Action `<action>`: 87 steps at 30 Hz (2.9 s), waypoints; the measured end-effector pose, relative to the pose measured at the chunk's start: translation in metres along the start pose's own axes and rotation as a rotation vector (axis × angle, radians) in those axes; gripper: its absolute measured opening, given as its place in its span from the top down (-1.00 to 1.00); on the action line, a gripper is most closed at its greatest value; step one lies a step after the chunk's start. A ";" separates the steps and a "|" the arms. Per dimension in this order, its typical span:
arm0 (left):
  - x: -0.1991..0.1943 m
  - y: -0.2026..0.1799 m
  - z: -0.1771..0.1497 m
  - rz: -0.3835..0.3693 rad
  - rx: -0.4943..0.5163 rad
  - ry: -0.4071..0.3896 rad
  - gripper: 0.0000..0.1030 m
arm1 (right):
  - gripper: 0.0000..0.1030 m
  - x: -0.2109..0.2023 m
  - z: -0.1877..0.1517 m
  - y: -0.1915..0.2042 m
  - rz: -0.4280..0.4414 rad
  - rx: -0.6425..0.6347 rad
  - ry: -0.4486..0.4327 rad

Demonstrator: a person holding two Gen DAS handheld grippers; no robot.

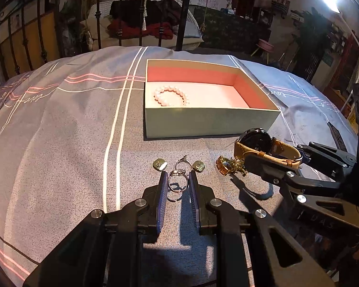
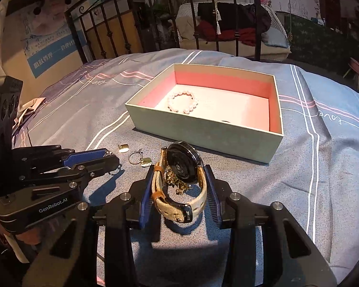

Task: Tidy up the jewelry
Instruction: 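Place the silver ring and gold watch into the box with both tools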

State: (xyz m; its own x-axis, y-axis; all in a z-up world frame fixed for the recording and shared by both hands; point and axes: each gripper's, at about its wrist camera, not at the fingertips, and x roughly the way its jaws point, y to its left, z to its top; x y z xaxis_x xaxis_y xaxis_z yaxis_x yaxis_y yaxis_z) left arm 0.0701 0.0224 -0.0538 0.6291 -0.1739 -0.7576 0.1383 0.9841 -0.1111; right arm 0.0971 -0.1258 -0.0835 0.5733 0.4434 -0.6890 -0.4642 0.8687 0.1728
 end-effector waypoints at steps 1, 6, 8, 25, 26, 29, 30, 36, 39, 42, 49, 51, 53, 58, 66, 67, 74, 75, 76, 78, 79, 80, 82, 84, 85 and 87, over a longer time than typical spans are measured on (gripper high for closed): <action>-0.002 -0.001 0.002 -0.001 0.003 -0.008 0.66 | 0.22 -0.001 0.000 0.000 0.000 -0.003 0.000; -0.007 -0.006 0.013 -0.007 0.014 -0.031 0.66 | 0.22 -0.002 0.000 0.001 0.000 -0.001 -0.005; -0.007 -0.008 0.013 -0.008 0.014 -0.031 0.66 | 0.22 -0.003 0.001 0.000 0.002 0.003 -0.010; -0.010 -0.021 0.066 -0.034 0.032 -0.092 0.66 | 0.22 -0.025 0.034 -0.011 -0.016 0.008 -0.095; -0.009 -0.022 0.073 -0.027 0.034 -0.095 0.66 | 0.22 -0.026 0.039 -0.013 -0.021 0.010 -0.105; -0.006 -0.022 0.096 -0.032 0.032 -0.103 0.66 | 0.22 -0.026 0.056 -0.023 -0.033 0.029 -0.126; -0.006 -0.021 0.103 -0.035 0.026 -0.107 0.66 | 0.22 -0.025 0.061 -0.026 -0.040 0.034 -0.130; 0.013 -0.016 0.132 -0.036 -0.005 -0.083 0.66 | 0.22 -0.019 0.087 -0.040 -0.092 0.061 -0.158; 0.028 -0.017 0.137 -0.013 -0.003 -0.053 0.66 | 0.22 -0.011 0.098 -0.047 -0.124 0.076 -0.149; 0.045 -0.017 0.139 0.005 0.010 -0.018 0.66 | 0.22 0.003 0.102 -0.052 -0.148 0.074 -0.124; 0.070 -0.018 0.135 0.038 0.045 0.045 0.66 | 0.22 0.033 0.094 -0.054 -0.166 0.062 -0.043; 0.072 -0.017 0.134 0.039 0.043 0.054 0.66 | 0.22 0.039 0.091 -0.055 -0.166 0.062 -0.029; 0.075 -0.017 0.132 0.044 0.048 0.063 0.66 | 0.22 0.043 0.090 -0.056 -0.168 0.061 -0.020; 0.081 -0.016 0.130 0.057 0.044 0.080 0.66 | 0.22 0.049 0.086 -0.056 -0.171 0.048 0.001; 0.070 -0.009 0.126 0.024 0.025 0.054 0.06 | -0.25 0.040 0.078 -0.044 -0.215 -0.006 -0.032; 0.064 -0.007 0.124 0.028 0.026 0.043 0.06 | -0.25 0.035 0.078 -0.042 -0.215 -0.009 -0.045; 0.018 0.011 0.084 0.005 -0.003 -0.021 -0.13 | -0.25 -0.013 0.049 -0.028 -0.180 0.007 -0.111; 0.014 0.013 0.074 0.006 -0.010 -0.023 -0.14 | -0.25 -0.016 0.042 -0.026 -0.169 0.014 -0.110; 0.011 0.016 0.064 0.004 -0.018 -0.020 -0.14 | -0.25 -0.018 0.034 -0.024 -0.155 0.021 -0.105; 0.008 0.019 0.045 0.013 -0.032 -0.012 -0.14 | -0.25 -0.019 0.015 -0.020 -0.133 0.037 -0.085; 0.009 0.022 0.036 0.028 -0.038 -0.001 -0.14 | -0.25 -0.018 0.007 -0.019 -0.120 0.048 -0.074; 0.010 0.024 0.028 0.040 -0.040 0.010 -0.14 | -0.25 -0.015 -0.001 -0.017 -0.106 0.058 -0.054; 0.011 0.029 0.015 0.057 -0.052 0.025 -0.13 | -0.25 -0.009 -0.013 -0.014 -0.089 0.064 -0.017; 0.014 0.030 0.007 0.073 -0.045 0.043 -0.10 | -0.24 -0.005 -0.019 -0.011 -0.081 0.060 -0.003; 0.016 0.029 0.006 0.082 -0.034 0.047 -0.09 | -0.24 -0.006 -0.019 -0.010 -0.081 0.055 -0.005; 0.020 0.027 0.006 0.105 -0.008 0.048 -0.02 | -0.22 -0.006 -0.021 -0.009 -0.075 0.052 -0.002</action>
State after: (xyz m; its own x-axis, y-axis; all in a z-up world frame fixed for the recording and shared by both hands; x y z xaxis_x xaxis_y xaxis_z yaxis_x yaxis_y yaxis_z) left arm 0.0909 0.0449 -0.0686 0.6027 -0.0679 -0.7951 0.0673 0.9972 -0.0342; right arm 0.0842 -0.1406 -0.0957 0.6068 0.3774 -0.6996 -0.3846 0.9096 0.1571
